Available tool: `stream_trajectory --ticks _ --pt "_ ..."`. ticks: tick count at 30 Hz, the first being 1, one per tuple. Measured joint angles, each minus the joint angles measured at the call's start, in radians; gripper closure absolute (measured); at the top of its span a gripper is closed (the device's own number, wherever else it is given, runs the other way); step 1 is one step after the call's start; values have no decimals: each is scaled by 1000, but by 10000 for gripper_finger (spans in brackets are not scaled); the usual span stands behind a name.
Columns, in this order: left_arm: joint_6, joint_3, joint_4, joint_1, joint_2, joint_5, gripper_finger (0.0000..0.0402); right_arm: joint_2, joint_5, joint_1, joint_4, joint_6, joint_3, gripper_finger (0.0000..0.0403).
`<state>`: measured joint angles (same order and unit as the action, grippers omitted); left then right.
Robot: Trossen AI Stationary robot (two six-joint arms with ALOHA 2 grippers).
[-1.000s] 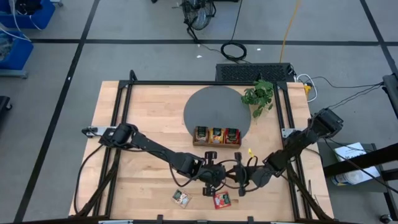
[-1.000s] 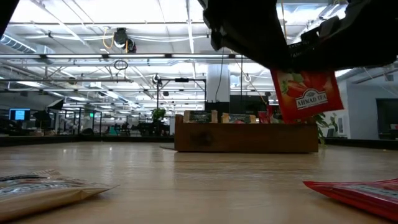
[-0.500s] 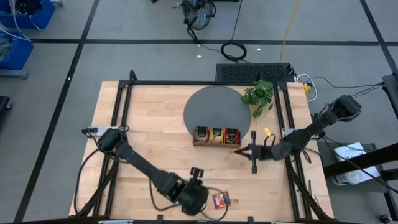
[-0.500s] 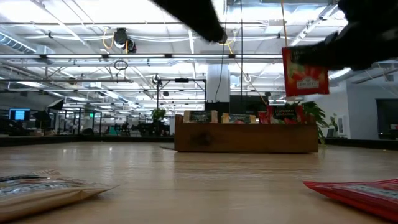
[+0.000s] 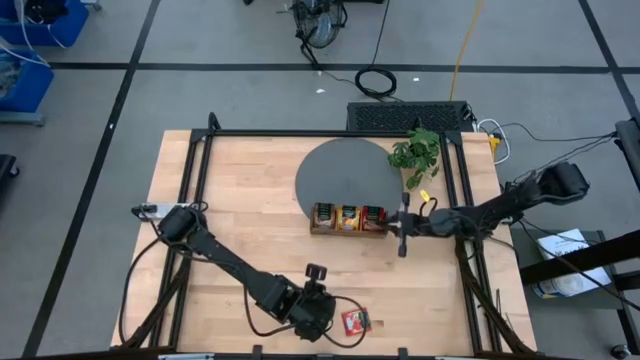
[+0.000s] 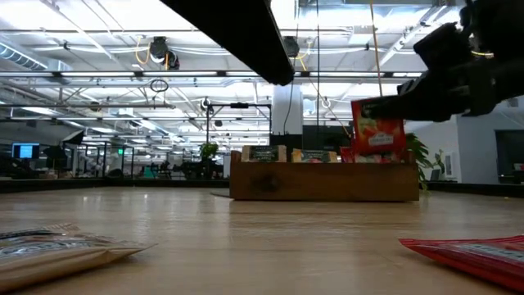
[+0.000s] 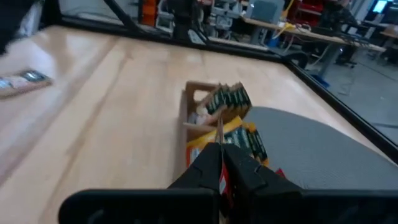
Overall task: Pick & Place Tea
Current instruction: Put the right red tea bag into the right wooden organizer
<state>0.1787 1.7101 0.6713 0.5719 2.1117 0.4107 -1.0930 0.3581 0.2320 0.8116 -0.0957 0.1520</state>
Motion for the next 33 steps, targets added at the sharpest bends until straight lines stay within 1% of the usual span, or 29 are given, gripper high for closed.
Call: stream_trajectory --ticks 5,13,17,26,30,33 --pt "-7 -1 -1 -11 0 -7 295 -64 1 -25 17 9 0 403" --pt "-11 -1 -3 -21 0 -9 295 -214 4 -29 187 9 0 403" --pt "-8 -1 -2 -19 0 -9 295 -265 5 -29 207 29 0 403" --pt "-17 -1 37 -18 0 -9 295 -288 4 -28 185 104 0 396" --pt "-19 -1 36 -20 0 -10 295 -288 4 -28 170 197 0 378" --pt "-19 -1 36 -21 0 -10 295 -288 -15 -28 162 226 0 356"
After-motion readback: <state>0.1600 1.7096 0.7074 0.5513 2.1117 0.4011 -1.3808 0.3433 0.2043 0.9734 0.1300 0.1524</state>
